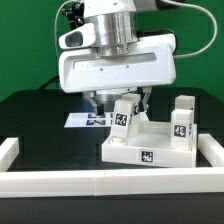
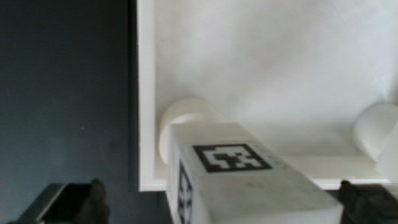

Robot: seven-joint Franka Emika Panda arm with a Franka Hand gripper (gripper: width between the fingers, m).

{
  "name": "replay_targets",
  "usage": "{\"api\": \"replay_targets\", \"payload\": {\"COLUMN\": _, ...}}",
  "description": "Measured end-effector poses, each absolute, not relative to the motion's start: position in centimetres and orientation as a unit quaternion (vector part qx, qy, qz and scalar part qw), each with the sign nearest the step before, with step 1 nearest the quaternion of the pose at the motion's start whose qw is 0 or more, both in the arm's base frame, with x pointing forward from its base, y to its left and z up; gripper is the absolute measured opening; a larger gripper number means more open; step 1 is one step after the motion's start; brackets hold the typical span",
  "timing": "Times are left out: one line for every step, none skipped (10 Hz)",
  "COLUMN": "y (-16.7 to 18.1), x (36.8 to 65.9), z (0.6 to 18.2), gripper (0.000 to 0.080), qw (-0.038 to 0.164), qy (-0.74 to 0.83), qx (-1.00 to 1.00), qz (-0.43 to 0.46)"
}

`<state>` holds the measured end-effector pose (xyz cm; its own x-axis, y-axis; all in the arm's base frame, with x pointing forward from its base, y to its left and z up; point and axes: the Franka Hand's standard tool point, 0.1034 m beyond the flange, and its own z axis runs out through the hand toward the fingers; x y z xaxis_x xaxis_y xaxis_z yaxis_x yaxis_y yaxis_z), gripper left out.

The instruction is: Assemble square table

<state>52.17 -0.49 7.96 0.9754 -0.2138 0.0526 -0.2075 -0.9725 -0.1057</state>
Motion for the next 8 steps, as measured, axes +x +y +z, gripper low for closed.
{"api": "replay_targets", "payload": {"y": -0.41, "x": 52.24, "z": 7.99, "gripper": 0.0555, "qw": 0.049, "qy": 0.105, "qx": -0.993, "qz": -0.034}}
{"api": "replay_targets", "payload": {"y": -0.45, "x": 52.24, "z": 7.99, "gripper": 0.0408, "qw": 0.049, "qy": 0.106, "qx": -0.993, "qz": -0.034}}
{"api": "replay_targets", "payload": {"y": -0.47, "x": 52.24, "z": 7.99, "gripper": 0.0408, "qw": 0.049, "qy": 0.106, "qx": -0.993, "qz": -0.034}}
{"api": "replay_targets", "payload": {"y": -0.49, "x": 52.24, "z": 7.99, "gripper": 0.0292, "qw": 0.049, "qy": 0.106, "qx": -0.993, "qz": -0.034}}
{"api": "replay_targets", "payload": {"y": -0.49, "x": 52.24, "z": 7.99, "gripper": 0.0292, "qw": 0.049, "qy": 0.106, "qx": -0.993, "qz": -0.034}}
{"api": "replay_targets", "payload": {"y": -0.48, "x": 52.24, "z": 7.99, "gripper": 0.0292, "qw": 0.050, "qy": 0.109, "qx": -0.992, "qz": -0.034}}
{"api": "replay_targets", "payload": {"y": -0.48, "x": 52.24, "z": 7.99, "gripper": 0.0292, "qw": 0.050, "qy": 0.119, "qx": -0.991, "qz": -0.033}}
{"api": "replay_targets", "payload": {"y": -0.49, "x": 52.24, "z": 7.99, "gripper": 0.0292, "qw": 0.050, "qy": 0.118, "qx": -0.991, "qz": -0.033}}
